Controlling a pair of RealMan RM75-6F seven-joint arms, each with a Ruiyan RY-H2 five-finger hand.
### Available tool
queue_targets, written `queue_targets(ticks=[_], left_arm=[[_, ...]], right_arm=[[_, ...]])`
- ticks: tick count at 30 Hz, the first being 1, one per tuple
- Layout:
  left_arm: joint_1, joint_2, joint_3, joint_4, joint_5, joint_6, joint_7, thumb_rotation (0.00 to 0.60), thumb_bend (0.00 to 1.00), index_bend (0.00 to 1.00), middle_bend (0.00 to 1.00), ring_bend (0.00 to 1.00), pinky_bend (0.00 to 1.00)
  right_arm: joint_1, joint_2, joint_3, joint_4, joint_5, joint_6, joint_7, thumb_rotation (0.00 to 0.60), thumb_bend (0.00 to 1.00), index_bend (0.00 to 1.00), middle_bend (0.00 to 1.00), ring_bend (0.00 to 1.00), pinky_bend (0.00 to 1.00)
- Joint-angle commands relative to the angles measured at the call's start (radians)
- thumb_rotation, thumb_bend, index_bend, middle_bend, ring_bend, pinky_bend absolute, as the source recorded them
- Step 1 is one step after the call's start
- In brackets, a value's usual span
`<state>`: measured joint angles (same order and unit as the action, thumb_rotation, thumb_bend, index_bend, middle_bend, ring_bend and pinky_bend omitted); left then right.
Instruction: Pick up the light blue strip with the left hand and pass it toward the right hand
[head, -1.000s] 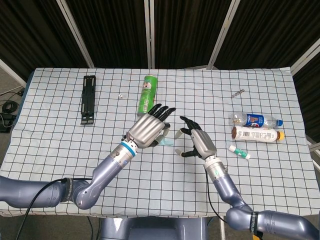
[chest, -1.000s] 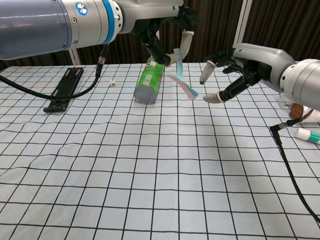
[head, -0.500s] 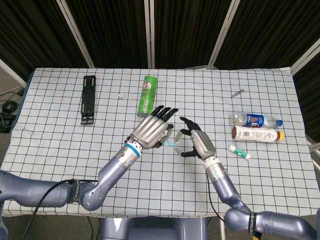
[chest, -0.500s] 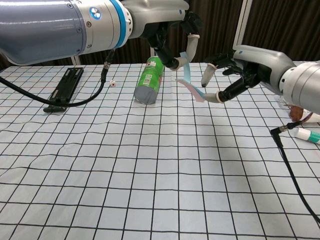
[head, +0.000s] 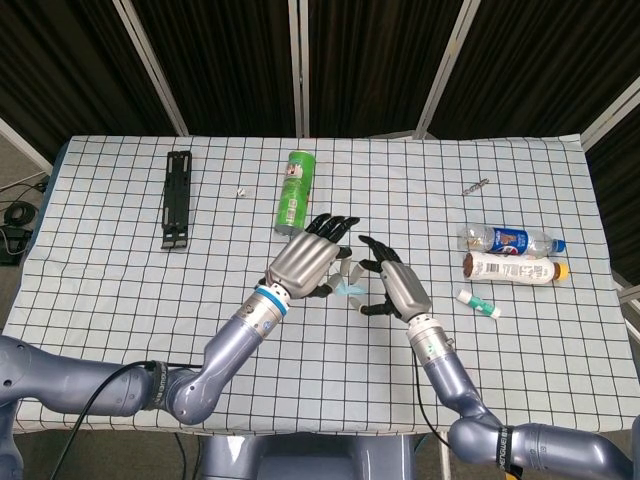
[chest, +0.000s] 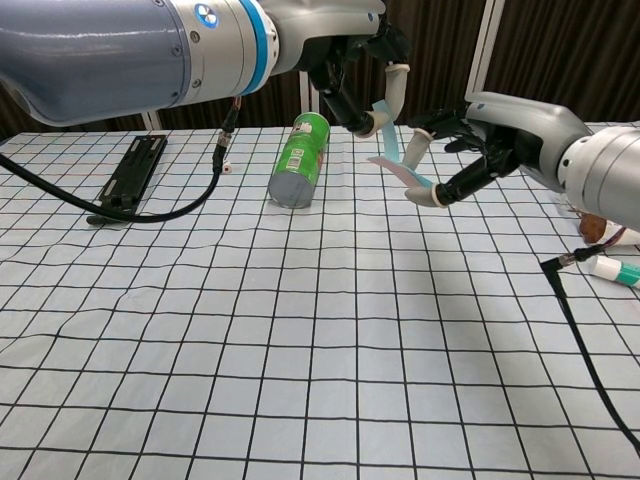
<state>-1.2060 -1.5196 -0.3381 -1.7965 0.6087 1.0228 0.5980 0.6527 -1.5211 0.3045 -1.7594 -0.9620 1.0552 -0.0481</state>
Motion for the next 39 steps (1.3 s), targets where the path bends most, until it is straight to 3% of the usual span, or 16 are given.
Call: queue_targets(ticks=[1,11,16,28,39], left_arm=[[-0.003,-0.002,0.001,0.0,-0.002,0.004,-0.003,0.6,0.58,0.85,0.0,0.0,0.0],[-0.012,0.002,0.01,0.006,-0.011,0.013,-0.001,0.6,0.58,0.85,0.0,0.0,0.0],[-0.014,0.005,0.012,0.007,-0.012,0.014,-0.004,0.6,0.58,0.85,0.0,0.0,0.0],[-0.011,0.024,0.012,-0.014,-0.002,0.033,-0.012,0.6,0.58,0.85,0.0,0.0,0.0],[0.031,0.11,0.014,-0.074,0.01,0.065,-0.029,0.6,0.58,0.85,0.0,0.0,0.0]], right_arm=[[0.0,0.0,-0.002,0.001,0.0,0.0,-0.002,0.6,0.23,0.56,0.05,0.0,0.0],[0.002,0.003,-0.005,0.004,-0.003,-0.01,0.002,0.6,0.31,0.59,0.05,0.0,0.0],[0.002,0.003,-0.006,0.005,-0.006,-0.01,0.001,0.6,0.37,0.66,0.07,0.0,0.0],[-0.007,-0.002,-0.032,0.035,-0.002,-0.01,-0.013,0.6,0.38,0.69,0.08,0.0,0.0],[-0.033,-0.008,-0.074,0.098,-0.007,-0.014,-0.019,0.6,0.38,0.69,0.08,0.0,0.0]])
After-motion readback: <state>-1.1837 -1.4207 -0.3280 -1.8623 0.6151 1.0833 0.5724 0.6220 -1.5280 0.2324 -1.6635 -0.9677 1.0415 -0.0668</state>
